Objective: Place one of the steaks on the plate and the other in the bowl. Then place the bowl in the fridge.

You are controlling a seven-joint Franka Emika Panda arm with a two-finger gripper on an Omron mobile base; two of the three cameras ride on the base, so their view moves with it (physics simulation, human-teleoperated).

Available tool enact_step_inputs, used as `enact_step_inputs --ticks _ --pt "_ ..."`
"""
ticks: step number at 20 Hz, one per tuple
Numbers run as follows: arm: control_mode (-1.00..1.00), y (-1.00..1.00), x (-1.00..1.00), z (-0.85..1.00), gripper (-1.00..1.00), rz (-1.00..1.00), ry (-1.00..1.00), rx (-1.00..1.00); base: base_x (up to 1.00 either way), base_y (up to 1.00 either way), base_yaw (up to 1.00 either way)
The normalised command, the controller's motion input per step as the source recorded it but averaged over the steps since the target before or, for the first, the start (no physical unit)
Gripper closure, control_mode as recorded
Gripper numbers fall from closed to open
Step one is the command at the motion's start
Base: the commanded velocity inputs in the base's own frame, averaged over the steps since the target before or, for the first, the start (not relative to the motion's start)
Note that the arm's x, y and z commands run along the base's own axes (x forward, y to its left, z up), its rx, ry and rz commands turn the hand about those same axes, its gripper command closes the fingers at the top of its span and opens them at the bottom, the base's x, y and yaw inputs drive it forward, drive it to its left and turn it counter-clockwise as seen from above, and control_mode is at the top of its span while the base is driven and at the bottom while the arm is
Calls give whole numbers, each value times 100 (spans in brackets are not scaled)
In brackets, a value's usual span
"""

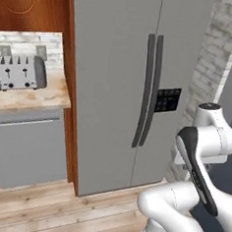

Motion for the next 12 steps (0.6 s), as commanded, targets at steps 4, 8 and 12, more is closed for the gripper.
enact_step_inputs --ticks 4,8,12 --pt "100 0 0 0 -100 0 0 0 42 -55 7" --pt "100 0 0 0 -100 0 0 0 29 -20 6" --pt "100 0 0 0 -100 0 0 0 41 0 25"
